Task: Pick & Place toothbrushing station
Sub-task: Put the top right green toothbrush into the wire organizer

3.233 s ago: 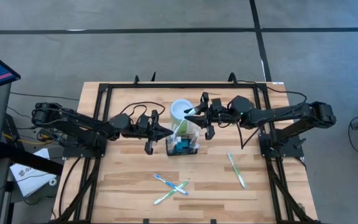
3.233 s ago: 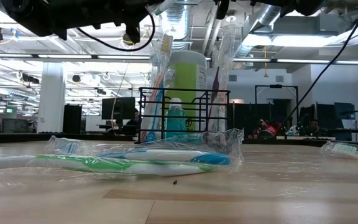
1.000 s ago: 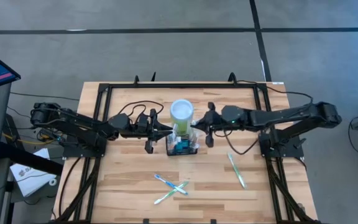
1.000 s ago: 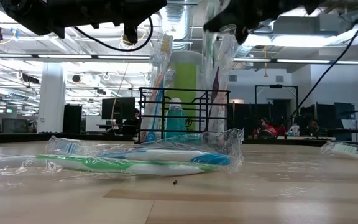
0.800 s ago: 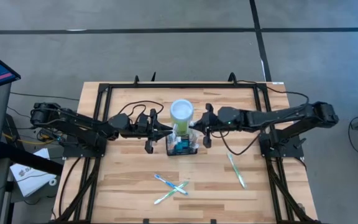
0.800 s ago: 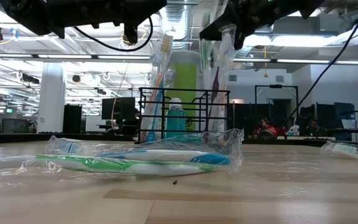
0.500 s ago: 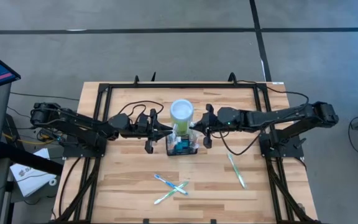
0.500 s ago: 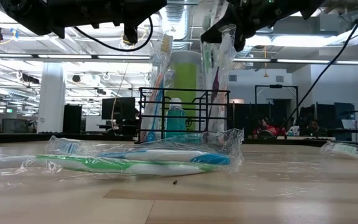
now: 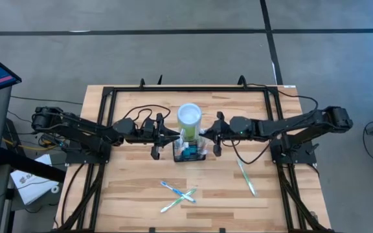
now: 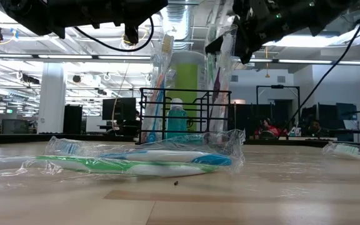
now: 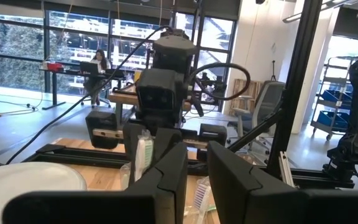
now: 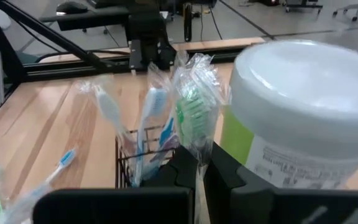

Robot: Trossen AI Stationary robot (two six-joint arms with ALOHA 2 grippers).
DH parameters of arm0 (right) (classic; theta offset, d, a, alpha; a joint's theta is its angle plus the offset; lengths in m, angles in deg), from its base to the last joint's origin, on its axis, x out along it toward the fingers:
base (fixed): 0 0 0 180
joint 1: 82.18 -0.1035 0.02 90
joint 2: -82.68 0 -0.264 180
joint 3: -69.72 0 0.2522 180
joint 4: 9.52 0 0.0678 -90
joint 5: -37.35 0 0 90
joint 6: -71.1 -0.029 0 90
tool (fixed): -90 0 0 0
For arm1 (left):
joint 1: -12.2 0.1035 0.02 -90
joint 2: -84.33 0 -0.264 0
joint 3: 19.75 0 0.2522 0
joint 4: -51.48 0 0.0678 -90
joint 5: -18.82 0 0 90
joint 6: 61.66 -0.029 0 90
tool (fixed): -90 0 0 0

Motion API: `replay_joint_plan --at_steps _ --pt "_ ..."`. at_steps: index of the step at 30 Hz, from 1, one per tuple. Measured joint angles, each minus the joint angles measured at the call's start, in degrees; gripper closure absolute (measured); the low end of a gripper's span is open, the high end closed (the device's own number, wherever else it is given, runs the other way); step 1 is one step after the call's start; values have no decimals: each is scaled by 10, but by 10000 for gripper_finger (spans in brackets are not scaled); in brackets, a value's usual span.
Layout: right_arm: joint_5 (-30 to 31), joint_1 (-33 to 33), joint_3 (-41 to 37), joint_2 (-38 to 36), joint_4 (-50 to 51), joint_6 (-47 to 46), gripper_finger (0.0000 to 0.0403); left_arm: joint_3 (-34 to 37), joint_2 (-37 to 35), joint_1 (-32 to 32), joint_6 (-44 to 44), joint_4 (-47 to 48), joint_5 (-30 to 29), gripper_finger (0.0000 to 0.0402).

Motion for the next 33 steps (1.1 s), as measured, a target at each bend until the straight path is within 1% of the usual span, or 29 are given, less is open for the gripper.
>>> replay_joint_plan --at_steps 10,18,28,33 --pt "10 -1 -5 0 1 -9 400 0 0 0 0 0 0 345" --pt "11 -1 -3 19 -15 -12 394 0 0 0 0 0 0 345" --pt "11 -1 -5 14 -12 -7 357 0 0 0 0 0 0 345" --pt "11 -1 -6 11 -10 -5 344 0 0 0 0 0 0 345"
